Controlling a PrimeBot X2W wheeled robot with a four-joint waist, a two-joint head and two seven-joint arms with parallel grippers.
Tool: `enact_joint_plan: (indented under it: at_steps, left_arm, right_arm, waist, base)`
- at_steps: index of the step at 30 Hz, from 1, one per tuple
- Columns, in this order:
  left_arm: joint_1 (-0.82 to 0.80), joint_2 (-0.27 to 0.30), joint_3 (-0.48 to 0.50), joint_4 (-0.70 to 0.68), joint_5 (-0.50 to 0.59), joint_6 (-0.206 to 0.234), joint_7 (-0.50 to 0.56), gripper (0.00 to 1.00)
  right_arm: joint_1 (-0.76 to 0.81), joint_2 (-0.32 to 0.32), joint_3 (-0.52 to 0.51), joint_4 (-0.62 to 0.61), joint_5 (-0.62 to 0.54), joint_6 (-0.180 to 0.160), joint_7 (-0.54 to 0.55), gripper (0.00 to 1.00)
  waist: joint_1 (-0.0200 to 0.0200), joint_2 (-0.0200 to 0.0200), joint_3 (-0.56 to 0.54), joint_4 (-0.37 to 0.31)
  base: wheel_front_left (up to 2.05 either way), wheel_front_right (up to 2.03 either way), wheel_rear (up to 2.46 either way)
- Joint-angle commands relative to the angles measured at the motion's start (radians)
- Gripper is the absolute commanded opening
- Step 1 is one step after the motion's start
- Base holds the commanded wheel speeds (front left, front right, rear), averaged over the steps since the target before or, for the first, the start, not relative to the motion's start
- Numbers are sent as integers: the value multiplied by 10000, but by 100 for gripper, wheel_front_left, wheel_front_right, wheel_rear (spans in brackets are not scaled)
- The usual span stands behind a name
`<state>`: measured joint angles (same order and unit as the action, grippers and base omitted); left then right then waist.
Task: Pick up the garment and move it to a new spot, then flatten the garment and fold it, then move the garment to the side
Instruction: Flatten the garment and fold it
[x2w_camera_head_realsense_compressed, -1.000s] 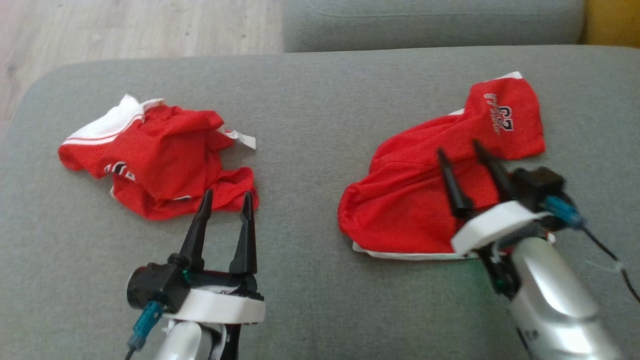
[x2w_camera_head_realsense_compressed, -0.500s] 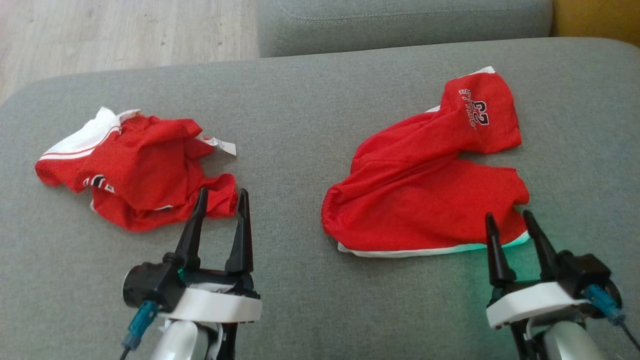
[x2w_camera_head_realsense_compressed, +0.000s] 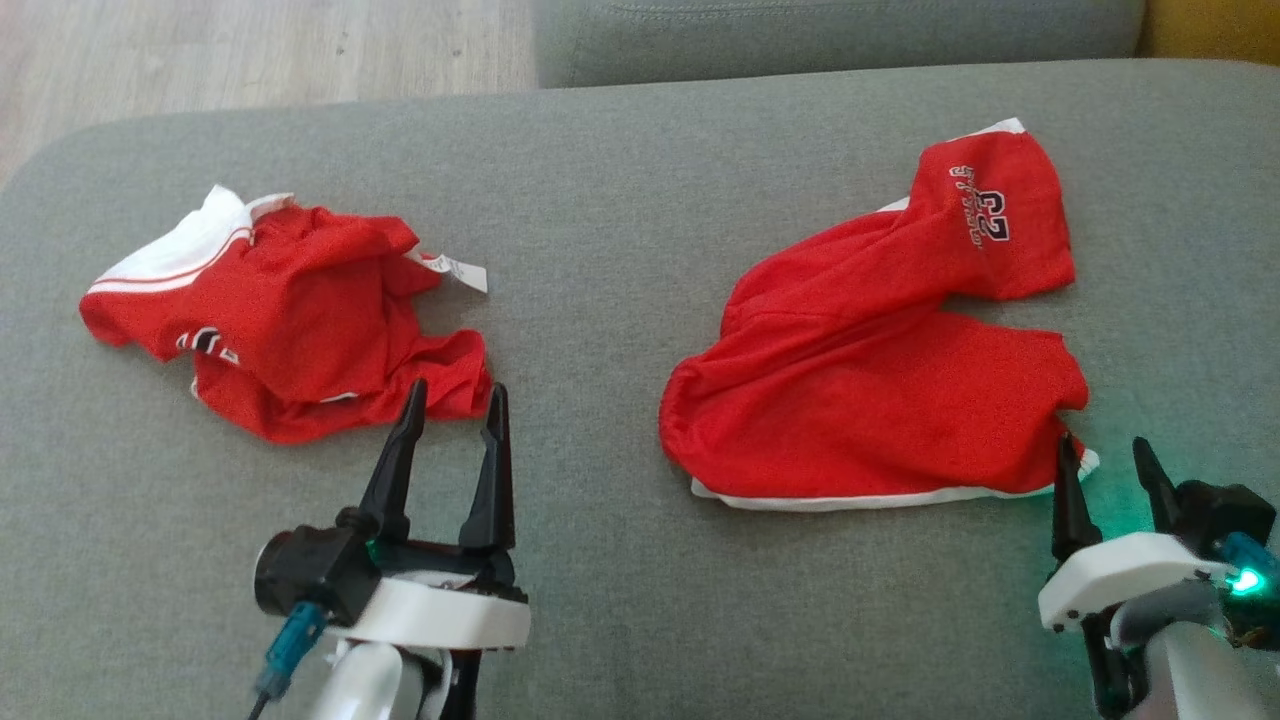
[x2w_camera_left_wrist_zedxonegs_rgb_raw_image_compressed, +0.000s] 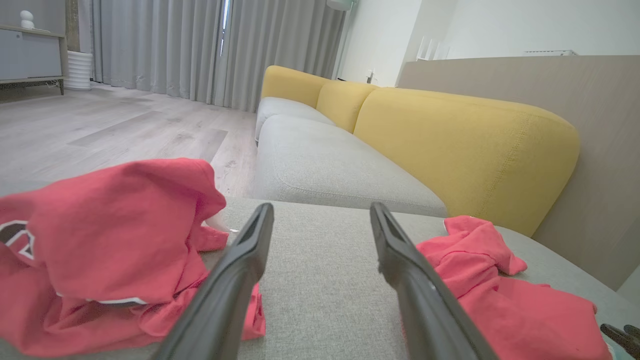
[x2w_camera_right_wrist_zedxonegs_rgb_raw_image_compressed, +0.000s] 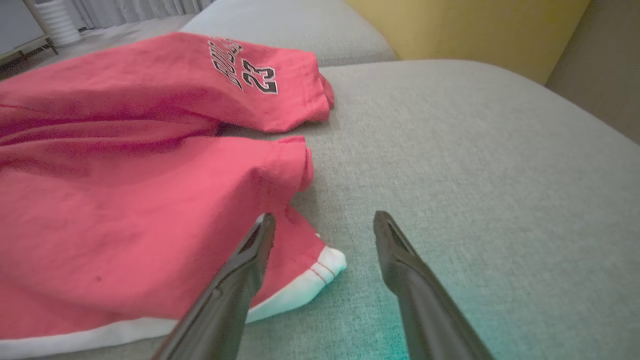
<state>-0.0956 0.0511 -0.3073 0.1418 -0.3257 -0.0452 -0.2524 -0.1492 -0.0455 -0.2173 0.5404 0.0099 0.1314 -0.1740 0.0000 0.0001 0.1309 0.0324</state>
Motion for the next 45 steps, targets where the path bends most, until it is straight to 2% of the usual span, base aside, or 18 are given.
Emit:
enact_joint_plan:
  at_steps: [1,12,13,14,19,26,33,39,45]
  left_arm:
    - [-331,-9,238,-274,76,-51,-93,100]
    - [-449,-9,182,-216,104,-47,-93,100]
    - [-456,-9,181,-205,104,-45,-93,100]
    - [-462,-9,181,-195,104,-43,-93,100]
    - [-463,-9,213,-143,119,-50,-93,100]
    - [-564,-9,-139,198,526,-277,-93,100]
    - [-1303,133,-1867,2155,1179,-759,68,100]
    - [-2136,106,-2673,3315,1155,-830,116,100]
    - [-2882,62,-3852,4151,754,-850,43,100]
  right_arm:
    - [-394,-50,148,-20,59,-7,32,100]
    - [-1057,-48,-246,1487,-165,-7,-19,100]
    - [-1105,-48,-223,1592,-151,-7,-35,34]
    - [-1147,-48,-188,1691,-136,-7,-50,0]
    - [-1277,-48,-253,1839,-158,-7,-226,0]
    - [-1462,-48,-1277,1574,-384,-7,-355,0]
    - [-1744,-47,-1233,1645,-50,-7,-359,0]
    - [-1954,-47,-1759,1542,-265,-7,-481,0]
    - [-2239,-47,-1556,1687,-268,-7,-548,0]
  waist:
    - [0,-1,67,50]
    - [0,-1,247,104]
    - [0,-1,248,94]
    - [0,-1,242,83]
    - [0,-1,190,-30]
    - [0,-1,287,-278]
    - [0,-1,575,-569]
    - [0,-1,806,-808]
    - [0,-1,1032,-1062]
  base:
    - [0,0,0]
    - [0,0,0]
    - [0,0,0]
    - [0,0,0]
    - [0,0,0]
    - [0,0,0]
    - [0,0,0]
    - [0,0,0]
    - [0,0,0]
